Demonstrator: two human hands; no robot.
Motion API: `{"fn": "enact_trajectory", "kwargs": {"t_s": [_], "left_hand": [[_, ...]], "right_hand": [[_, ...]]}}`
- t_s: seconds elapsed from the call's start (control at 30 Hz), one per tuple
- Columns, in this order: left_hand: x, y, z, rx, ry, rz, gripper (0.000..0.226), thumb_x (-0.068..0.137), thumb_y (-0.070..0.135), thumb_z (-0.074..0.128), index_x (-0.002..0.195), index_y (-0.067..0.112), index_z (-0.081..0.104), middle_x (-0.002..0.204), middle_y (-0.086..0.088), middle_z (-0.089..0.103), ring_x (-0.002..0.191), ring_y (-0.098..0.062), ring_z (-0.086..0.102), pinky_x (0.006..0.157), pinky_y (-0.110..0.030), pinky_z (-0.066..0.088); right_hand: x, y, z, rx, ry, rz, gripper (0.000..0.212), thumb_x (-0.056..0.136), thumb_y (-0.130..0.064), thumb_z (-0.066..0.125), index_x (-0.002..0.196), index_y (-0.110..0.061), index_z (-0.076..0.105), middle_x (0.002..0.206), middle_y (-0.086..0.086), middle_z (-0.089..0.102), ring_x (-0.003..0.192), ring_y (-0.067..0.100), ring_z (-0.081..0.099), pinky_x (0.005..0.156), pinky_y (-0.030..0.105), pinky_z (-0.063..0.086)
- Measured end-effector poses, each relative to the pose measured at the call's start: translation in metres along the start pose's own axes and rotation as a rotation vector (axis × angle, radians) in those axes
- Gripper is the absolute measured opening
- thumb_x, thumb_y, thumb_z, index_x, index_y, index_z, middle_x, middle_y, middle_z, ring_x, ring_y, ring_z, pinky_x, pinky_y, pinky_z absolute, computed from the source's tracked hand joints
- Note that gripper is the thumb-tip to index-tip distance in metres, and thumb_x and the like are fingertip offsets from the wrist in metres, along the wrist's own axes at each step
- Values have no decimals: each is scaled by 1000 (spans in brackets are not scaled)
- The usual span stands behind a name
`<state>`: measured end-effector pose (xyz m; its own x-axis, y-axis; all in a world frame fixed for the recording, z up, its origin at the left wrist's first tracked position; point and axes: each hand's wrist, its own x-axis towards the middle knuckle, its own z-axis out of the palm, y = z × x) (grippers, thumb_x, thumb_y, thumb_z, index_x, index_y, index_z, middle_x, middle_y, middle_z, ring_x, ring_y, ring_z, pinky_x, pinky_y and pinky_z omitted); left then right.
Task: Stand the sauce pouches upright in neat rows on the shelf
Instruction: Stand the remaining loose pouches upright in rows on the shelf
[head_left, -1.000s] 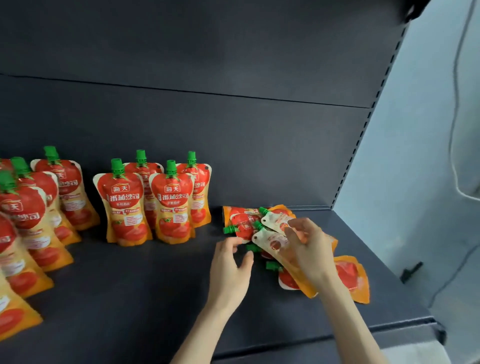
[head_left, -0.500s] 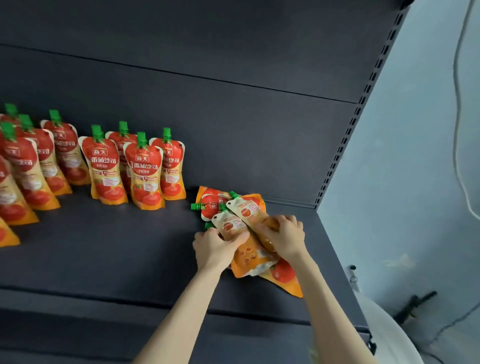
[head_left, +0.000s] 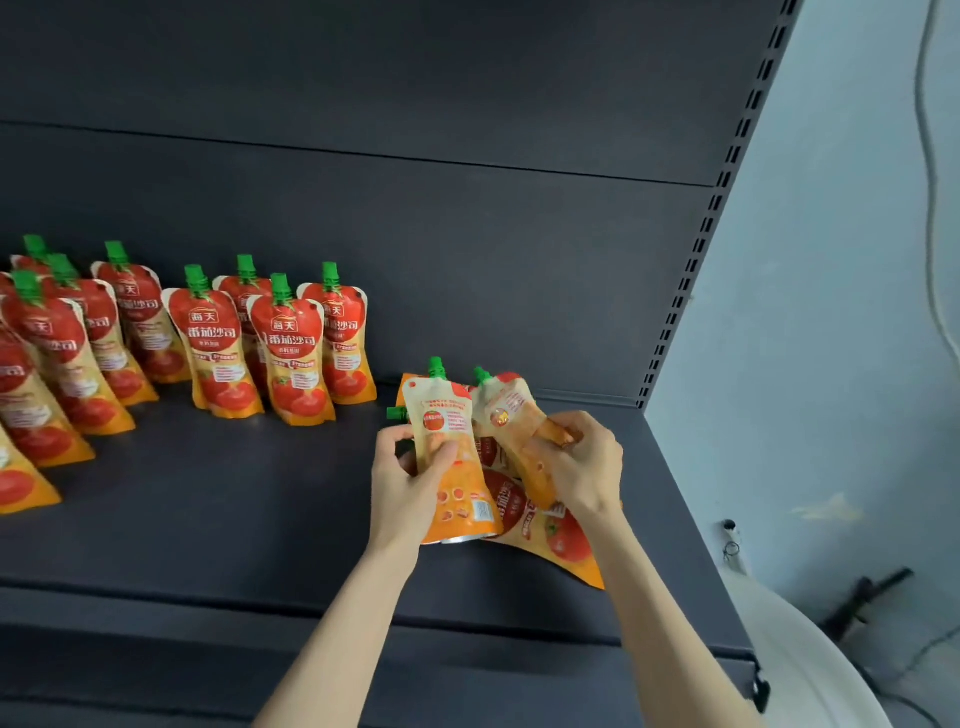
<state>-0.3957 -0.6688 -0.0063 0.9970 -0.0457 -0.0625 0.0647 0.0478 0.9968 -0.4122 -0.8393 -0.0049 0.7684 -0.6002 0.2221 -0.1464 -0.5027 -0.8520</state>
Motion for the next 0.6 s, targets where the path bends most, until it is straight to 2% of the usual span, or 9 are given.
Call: {"fn": "enact_trajectory", "kwargs": {"t_s": [0.07,0.13,0.2,0.3,0.4,0.5,0.6], "left_hand": [[-5,8,-5,-29,-25,1,38,81,24,71,113,23,50,102,4,66,90,-14,66,77,-36,55],[-12,15,-13,-104,-61,-10,29,83,24,69,110,22,58,103,0,70,91,-18,69,80,-41,56],[-22,20,-23,-202,-96,-10,24,86,24,64,110,26,63,102,1,72,91,-17,70,79,-40,56],[-33,21,-39,-301,-91,4,30,88,32,59,116,42,56,108,13,69,97,-10,67,80,-36,54],[-42,23,-48,-339,-90,-26,31,89,42,52,117,53,49,110,18,66,100,-7,64,75,-31,53],[-46,24,-54,-264,-104,-27,28,88,56,38,116,58,43,114,21,61,102,-4,60,74,-26,51],[-41,25,-68,-253,-78,-78,47,84,66,25,125,50,42,119,14,58,109,-10,58,85,-31,49]], "right_hand": [[-7,-11,-3,199,0,53,20,75,-24,75,92,-20,65,87,-5,67,86,21,65,77,45,56],[-18,-19,-6,352,-37,81,20,78,-23,74,94,-19,63,90,-1,69,84,20,68,74,43,59],[-34,-27,-8,532,-91,117,19,81,-18,71,97,-19,60,94,3,69,84,21,69,71,37,59],[-55,-33,-5,728,-173,181,24,83,-17,68,106,-19,60,100,4,70,83,22,70,67,36,59],[-68,-40,8,865,-337,219,24,86,-18,64,110,-23,64,102,1,72,81,18,70,60,34,56],[-79,-49,30,909,-461,220,22,88,-17,60,107,-26,68,106,0,72,92,17,68,74,32,54],[-88,-57,55,884,-521,217,21,91,-19,57,107,-27,67,104,-5,72,98,14,67,85,32,53]]}}
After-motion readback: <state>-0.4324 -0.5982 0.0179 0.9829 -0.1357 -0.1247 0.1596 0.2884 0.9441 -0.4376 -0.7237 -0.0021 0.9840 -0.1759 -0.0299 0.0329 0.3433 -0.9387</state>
